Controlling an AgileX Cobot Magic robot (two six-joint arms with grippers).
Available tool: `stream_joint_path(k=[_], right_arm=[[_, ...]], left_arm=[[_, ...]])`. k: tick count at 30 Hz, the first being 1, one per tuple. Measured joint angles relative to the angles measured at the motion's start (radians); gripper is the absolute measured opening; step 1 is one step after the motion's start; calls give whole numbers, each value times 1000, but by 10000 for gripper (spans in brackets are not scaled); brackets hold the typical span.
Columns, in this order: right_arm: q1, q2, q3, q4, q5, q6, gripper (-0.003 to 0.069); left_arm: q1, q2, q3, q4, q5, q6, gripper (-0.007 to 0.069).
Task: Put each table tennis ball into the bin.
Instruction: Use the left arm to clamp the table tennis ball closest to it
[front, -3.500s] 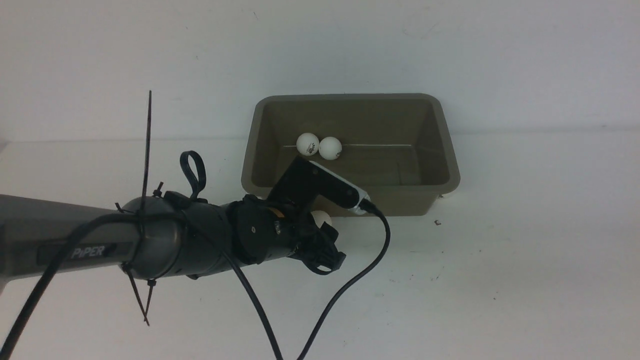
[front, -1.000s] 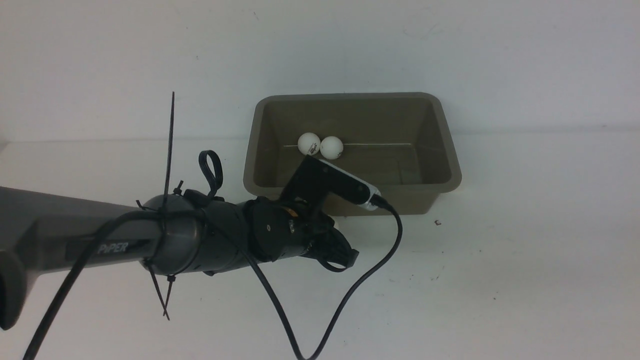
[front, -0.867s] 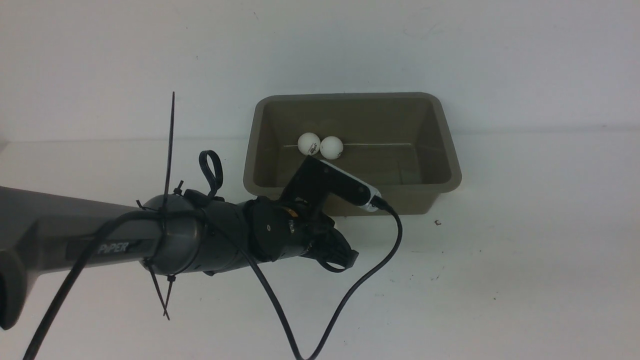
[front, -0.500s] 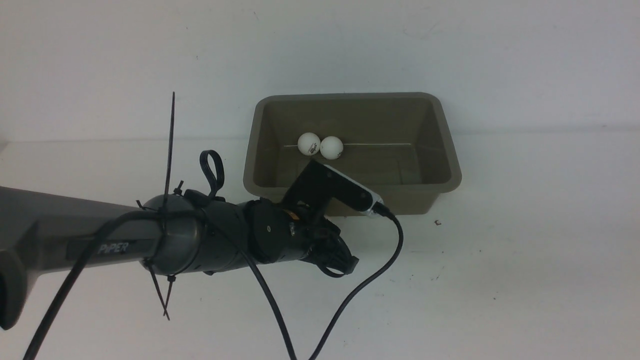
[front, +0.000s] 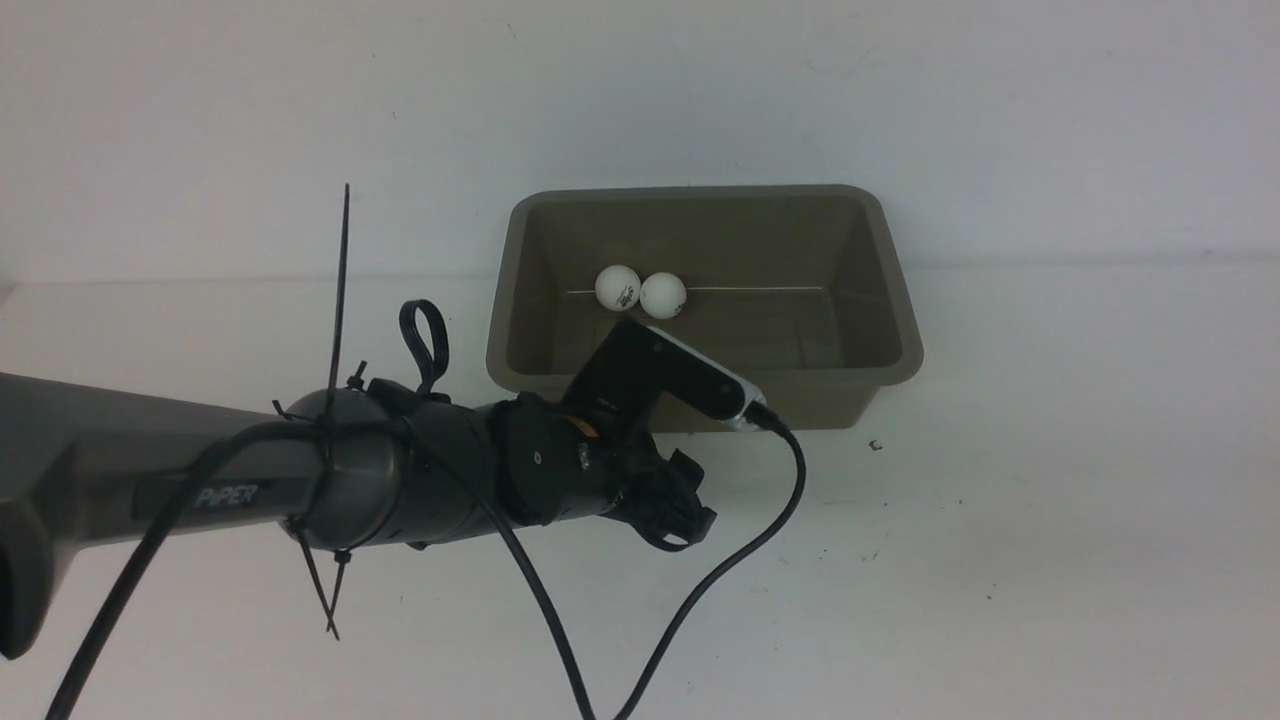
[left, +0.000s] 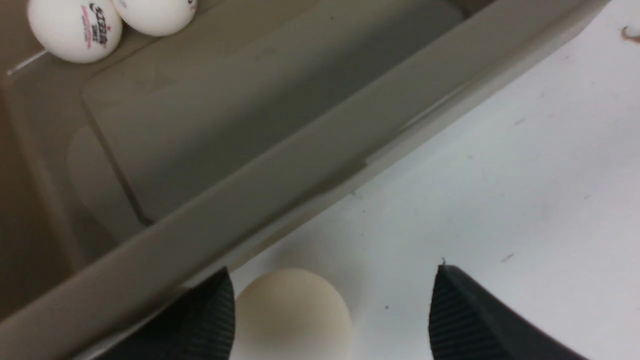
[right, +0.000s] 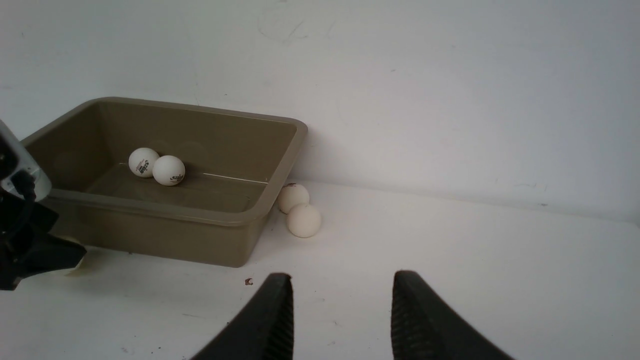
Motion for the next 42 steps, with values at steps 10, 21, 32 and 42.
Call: stream_joint_path(k=[10,21,32,42], right_arm=[[0,0,0,0,-1,0,262],[0,0,0,0,-1,0,262],[0,0,0,0,-1,0,262],[0,0,0,0,-1,-17,262]], left_arm=[[0,30,0,-2,-32,-4,469],[0,59,-6,-6,-79,-21,469],[0,95,-28,-10,-78,-35,469],[0,117,-31,-10,-86,-38,469]])
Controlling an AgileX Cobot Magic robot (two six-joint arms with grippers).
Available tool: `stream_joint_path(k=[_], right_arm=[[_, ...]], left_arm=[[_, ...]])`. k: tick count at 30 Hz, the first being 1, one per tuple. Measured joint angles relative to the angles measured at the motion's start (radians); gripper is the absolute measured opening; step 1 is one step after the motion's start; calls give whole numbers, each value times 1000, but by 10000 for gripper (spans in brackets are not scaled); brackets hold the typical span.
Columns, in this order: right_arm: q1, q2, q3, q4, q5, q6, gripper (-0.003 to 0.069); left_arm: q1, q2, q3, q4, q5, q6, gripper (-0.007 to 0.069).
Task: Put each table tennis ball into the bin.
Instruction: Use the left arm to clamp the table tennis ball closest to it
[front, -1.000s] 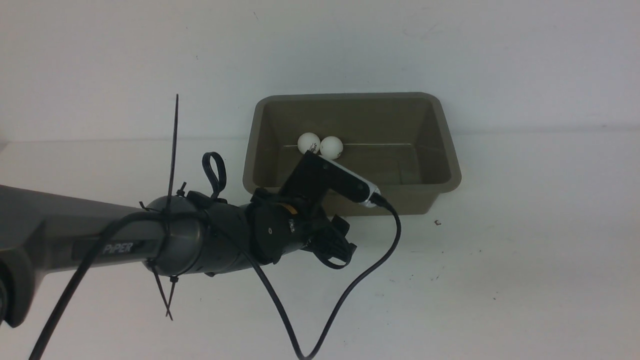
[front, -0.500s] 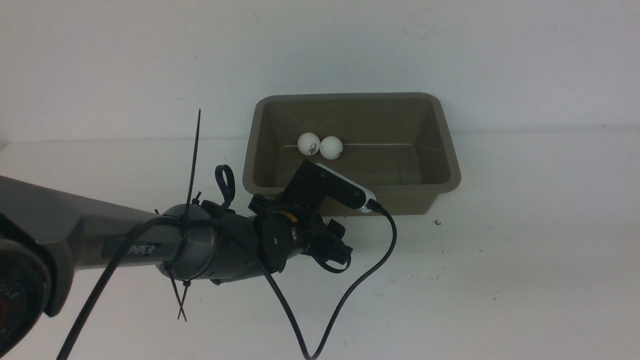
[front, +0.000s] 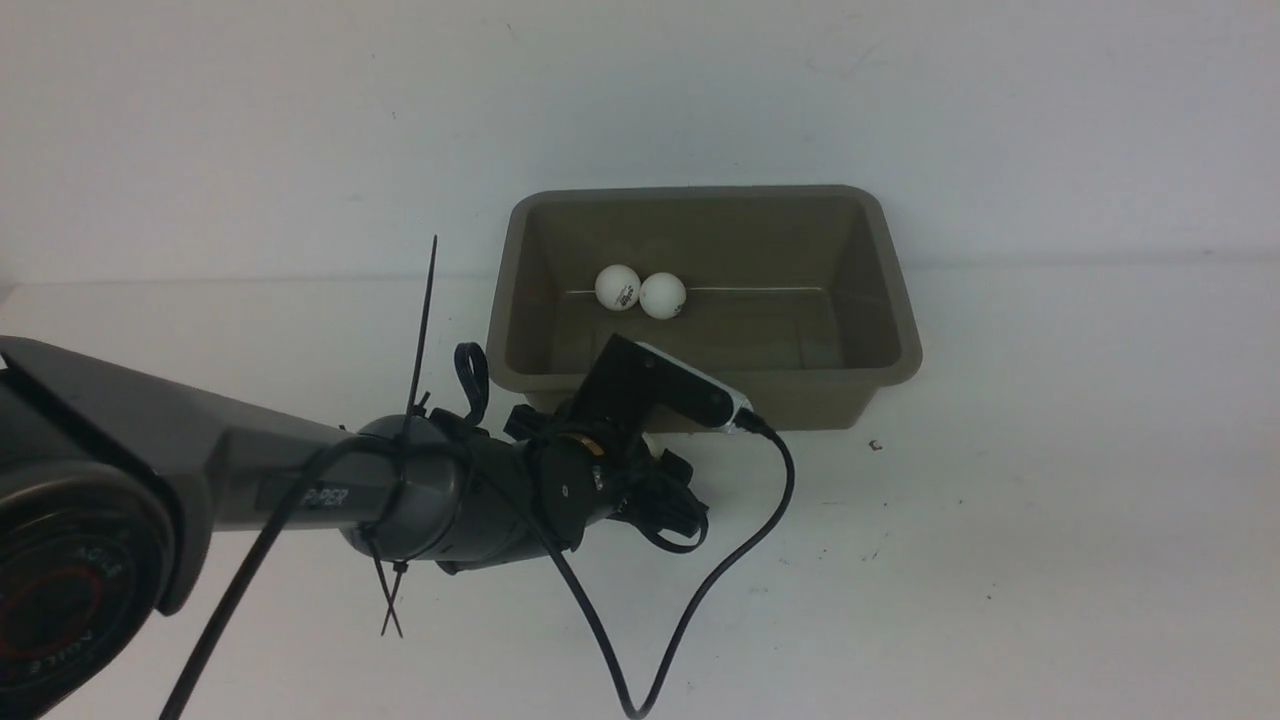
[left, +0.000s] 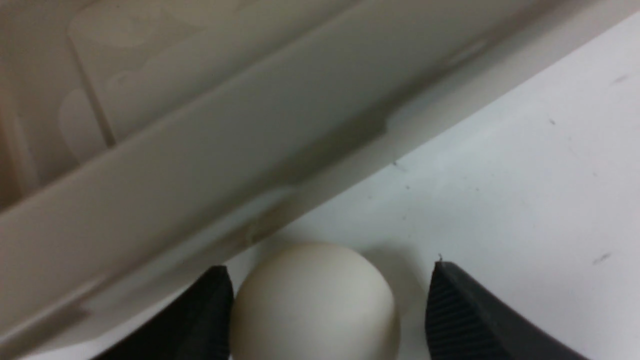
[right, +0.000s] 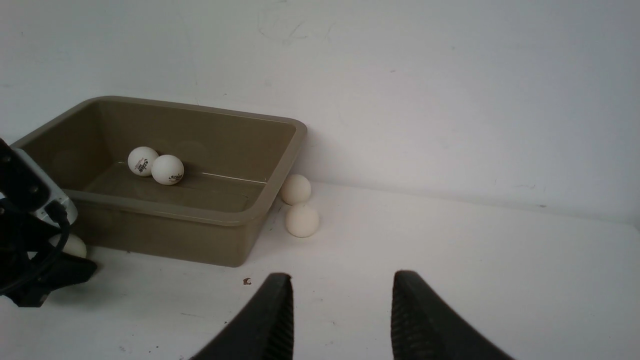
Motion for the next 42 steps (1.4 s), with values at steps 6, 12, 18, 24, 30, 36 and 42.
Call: stream_joint_path(k=[6,12,18,24,30,36,42], right_arm=[[0,0,0,0,-1,-7,262],[0,0,0,0,-2,-8,262],[0,0,0,0,-3,-11,262],[0,0,0,0,-3,-22,262],[0,0,0,0,-3,-28,262],[0,0,0,-1,-3,-29,262],[0,0,0,-1,-3,-30,262]], left_arm=[[0,1,0,0,-15,-1,397],[0,3,0,0,-16,-1,352],[0,2,0,1,-5,2,352],[0,-52,7,1,78,17,352],[0,-110,18,1,180,22,352],[-1,-171,23,0,345,22,352],[-41,-246,23,-2,463,39,352]])
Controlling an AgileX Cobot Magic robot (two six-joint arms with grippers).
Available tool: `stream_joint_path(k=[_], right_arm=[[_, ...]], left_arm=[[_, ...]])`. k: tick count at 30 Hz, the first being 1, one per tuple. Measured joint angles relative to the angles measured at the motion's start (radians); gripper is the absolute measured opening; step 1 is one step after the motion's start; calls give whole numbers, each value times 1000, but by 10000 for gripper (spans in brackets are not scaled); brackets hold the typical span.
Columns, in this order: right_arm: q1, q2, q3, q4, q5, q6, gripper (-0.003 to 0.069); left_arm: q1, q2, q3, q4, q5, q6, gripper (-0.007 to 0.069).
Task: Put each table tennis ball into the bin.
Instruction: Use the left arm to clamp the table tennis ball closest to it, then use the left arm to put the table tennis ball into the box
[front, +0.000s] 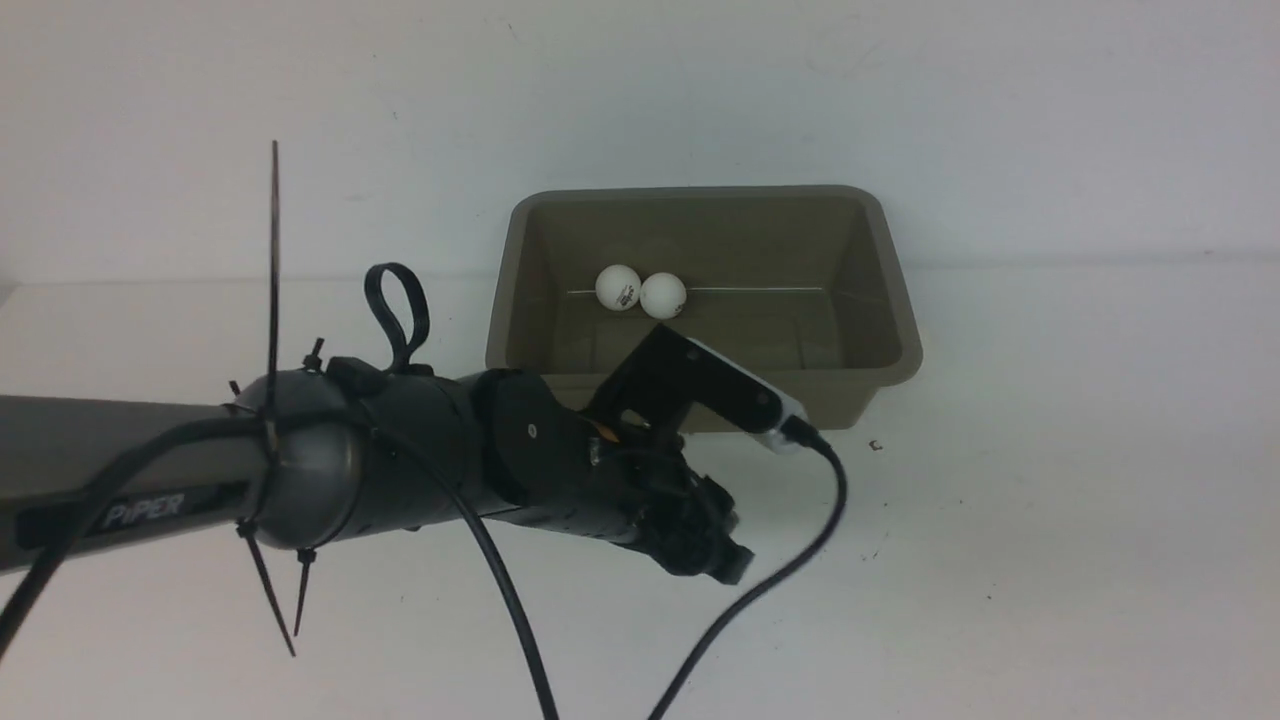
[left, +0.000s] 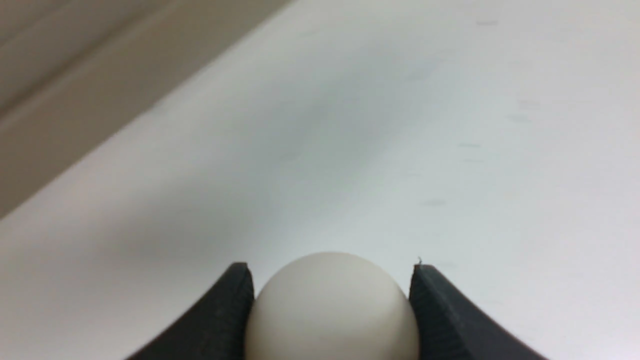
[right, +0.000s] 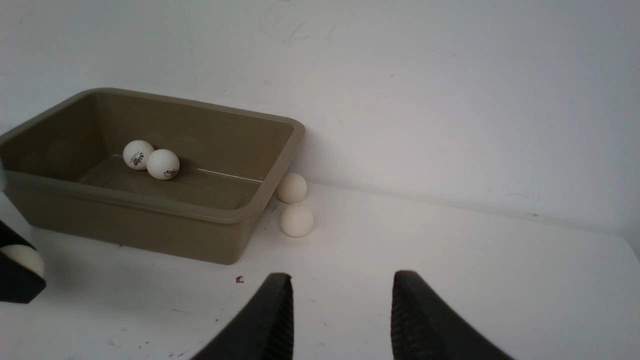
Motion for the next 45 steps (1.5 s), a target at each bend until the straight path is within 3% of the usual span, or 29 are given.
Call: stream_joint_path(k=[6,13,18,24,37,45], right_arm=[[0,0,0,0,0,0,262],[0,0,0,0,0,0,262],[0,0,0,1,0,-1,262],[0,0,0,3,0,-2,262],[0,0,0,3,0,-2,262],[0,0,0,3,-2,-2,262]], left_arm=[[-43,-69,0,-1,-44,50,352],[-27,-74,0,-3,-336,99,352],[54,-46,-21,36,-471,105,352],[148,61,-124,80,-480,54,352],[150,114,-169,229,-435,50,353],[150,114,-173,311,-372,-18,437]])
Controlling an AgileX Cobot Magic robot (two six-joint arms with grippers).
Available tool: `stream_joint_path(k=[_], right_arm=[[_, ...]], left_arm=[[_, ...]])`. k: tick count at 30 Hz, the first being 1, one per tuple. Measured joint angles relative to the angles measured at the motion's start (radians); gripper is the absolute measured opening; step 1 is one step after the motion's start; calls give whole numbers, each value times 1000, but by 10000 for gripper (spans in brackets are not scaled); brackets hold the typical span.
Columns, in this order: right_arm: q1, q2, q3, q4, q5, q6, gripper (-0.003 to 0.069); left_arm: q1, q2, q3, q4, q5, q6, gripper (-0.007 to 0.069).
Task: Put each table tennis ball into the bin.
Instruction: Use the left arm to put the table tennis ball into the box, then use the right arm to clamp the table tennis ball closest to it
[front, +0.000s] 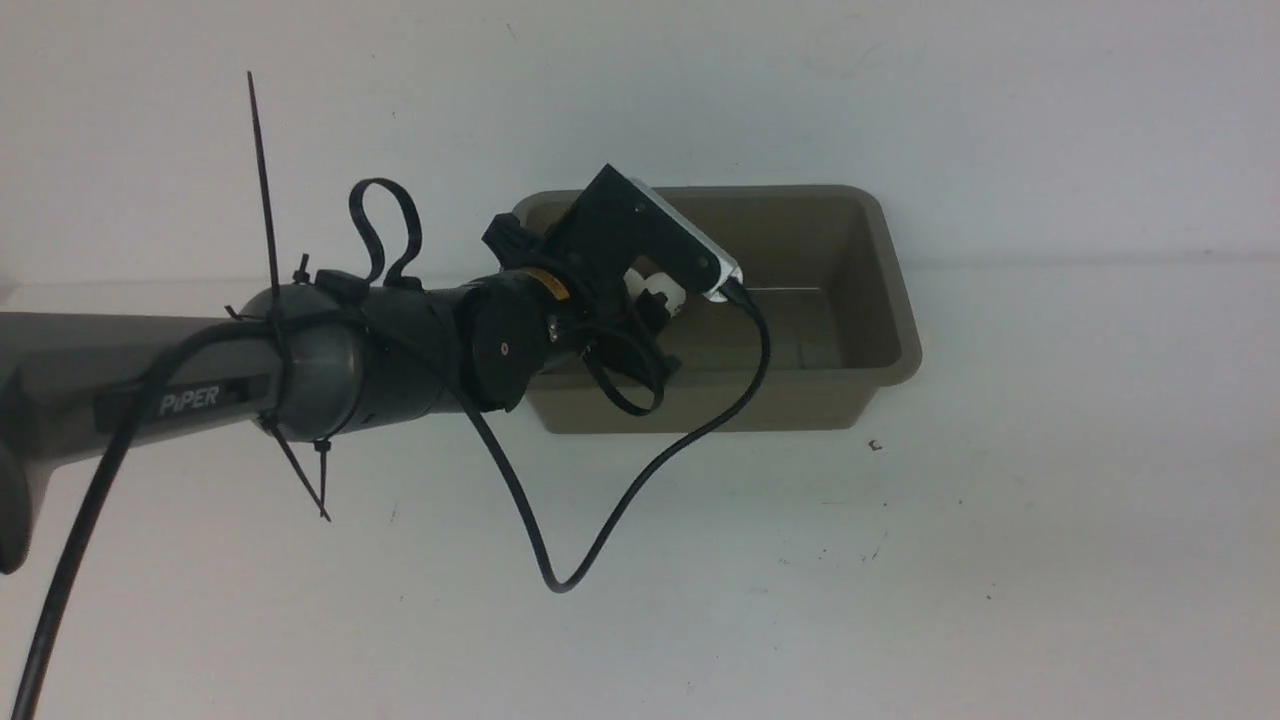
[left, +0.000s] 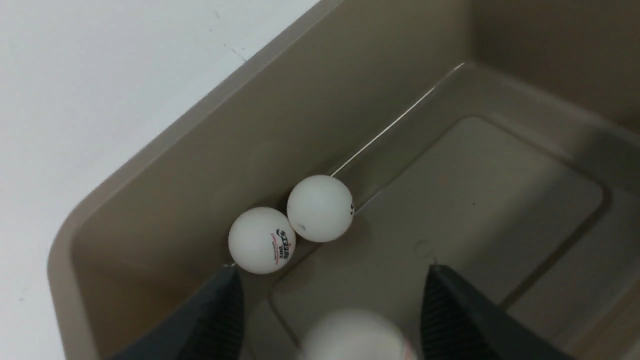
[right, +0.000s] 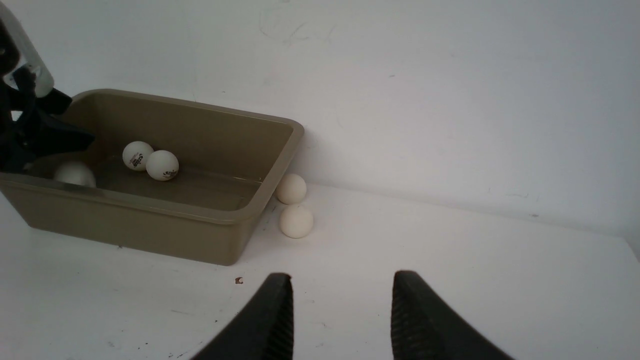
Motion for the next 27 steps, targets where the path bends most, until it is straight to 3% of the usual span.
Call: stream_joint_path(k=[5,14,24,27], right_arm=[[0,0,0,0,-1,0,262],[0,0,0,0,-2,-1,262],[0,0,0,0,-9,-1,262],[0,0,0,-1,-10,-1,262]], left_arm=[[0,-5,-1,-5,7,-40,437],[0,-171,-1,-83,199,-74,437],[0,-307,-1,-78,492,-71,437],[0,-332,-1,-22,627,-84,437]])
